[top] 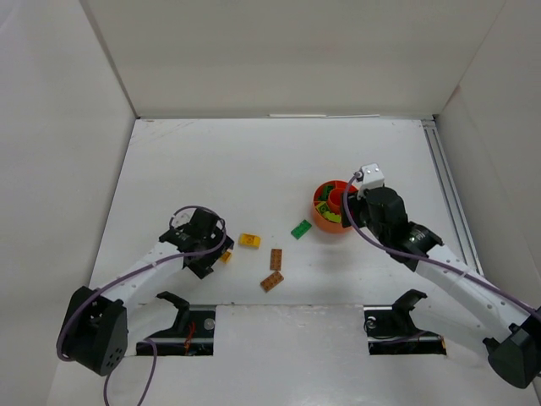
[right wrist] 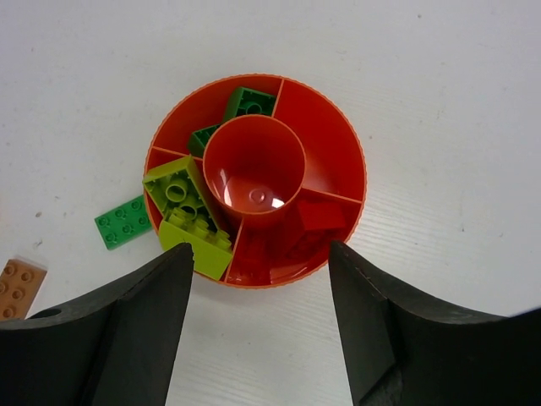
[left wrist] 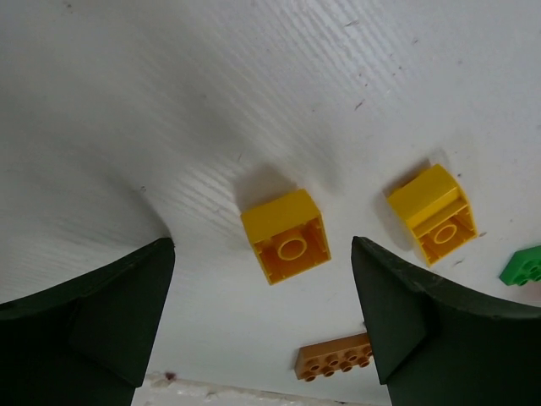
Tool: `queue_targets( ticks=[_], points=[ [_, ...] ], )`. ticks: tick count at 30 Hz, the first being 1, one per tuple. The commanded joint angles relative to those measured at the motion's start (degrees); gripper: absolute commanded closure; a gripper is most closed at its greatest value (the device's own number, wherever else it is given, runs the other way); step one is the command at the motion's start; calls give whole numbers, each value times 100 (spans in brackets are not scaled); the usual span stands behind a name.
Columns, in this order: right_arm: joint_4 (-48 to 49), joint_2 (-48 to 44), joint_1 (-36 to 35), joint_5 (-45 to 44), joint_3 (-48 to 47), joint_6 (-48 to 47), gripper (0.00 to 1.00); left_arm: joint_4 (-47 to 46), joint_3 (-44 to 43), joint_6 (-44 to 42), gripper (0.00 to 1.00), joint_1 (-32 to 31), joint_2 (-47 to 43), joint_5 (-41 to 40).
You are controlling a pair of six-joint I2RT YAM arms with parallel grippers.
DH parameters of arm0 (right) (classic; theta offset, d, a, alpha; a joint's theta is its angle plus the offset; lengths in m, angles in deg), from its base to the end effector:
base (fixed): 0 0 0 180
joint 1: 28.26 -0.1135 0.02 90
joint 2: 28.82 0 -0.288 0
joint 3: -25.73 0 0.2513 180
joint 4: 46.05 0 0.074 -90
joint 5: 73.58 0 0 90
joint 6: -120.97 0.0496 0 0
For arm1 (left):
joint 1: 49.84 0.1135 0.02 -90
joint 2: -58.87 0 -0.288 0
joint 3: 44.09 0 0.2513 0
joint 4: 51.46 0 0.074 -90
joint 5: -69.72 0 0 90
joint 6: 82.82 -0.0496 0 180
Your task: Sort the legos into containers by color
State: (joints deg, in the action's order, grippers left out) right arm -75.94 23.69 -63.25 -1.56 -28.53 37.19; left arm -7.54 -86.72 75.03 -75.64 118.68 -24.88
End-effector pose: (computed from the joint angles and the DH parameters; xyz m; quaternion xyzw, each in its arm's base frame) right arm 0.1749 0.1037 0.2925 -0.1327 0.8406 0.0532 0.5224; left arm 0.1592 -0.0725 0.1801 -0.3565 0.8996 -0.1552 0.1989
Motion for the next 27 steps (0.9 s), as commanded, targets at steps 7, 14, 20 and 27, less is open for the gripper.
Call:
queue_targets(
  ticks=[7,14,20,27],
  points=[
    [-115,-303,-105,-285,-236,-51,30,-313,-159,96,34,58,663,-111],
    [-168,-356,-105,-338,-236,2,30,-260,-273,-9,64,58,883,-58],
    [-168,-461,-105,-338,-236,2,30,21,-632,-263,79,-29,506,-163],
    [-282,-584,-105,-522,-183,2,30,224,-1598,-984,79,-294,171,-445]
  ],
)
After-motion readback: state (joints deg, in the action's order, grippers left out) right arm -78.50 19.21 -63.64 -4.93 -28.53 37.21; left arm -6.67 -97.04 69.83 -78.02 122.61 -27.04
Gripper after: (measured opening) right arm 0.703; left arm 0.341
